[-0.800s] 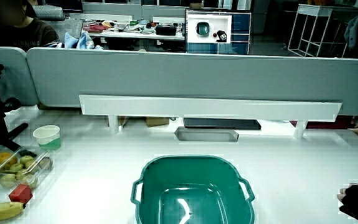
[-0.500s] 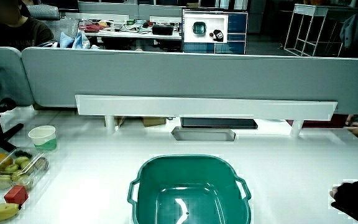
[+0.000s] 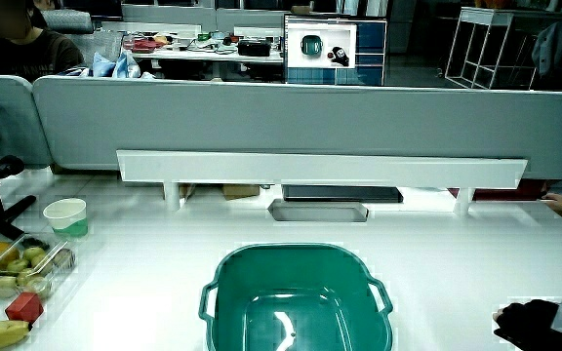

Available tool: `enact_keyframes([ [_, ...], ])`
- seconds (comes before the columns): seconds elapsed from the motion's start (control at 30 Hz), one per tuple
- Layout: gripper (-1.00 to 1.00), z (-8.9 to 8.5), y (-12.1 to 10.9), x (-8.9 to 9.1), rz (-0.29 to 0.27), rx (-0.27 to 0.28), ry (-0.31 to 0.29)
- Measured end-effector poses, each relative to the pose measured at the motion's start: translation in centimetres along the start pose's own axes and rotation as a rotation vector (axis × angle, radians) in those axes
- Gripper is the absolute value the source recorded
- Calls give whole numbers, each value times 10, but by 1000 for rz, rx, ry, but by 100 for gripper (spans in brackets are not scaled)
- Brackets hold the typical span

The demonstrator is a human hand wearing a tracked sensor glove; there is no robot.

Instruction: Pick apple from desk

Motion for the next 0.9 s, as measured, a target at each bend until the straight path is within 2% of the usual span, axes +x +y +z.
enact_keyframes([
  [0.07,0,-6,8,1,-2,-24,10],
  [0.17,0,-8,16,0,-4,-22,22],
  [0.2,0,-10,19,-1,6,-43,29],
  [0.53,0,-33,47,0,-2,-108,43],
  [0.9,0,-44,60,-4,22,-151,74],
])
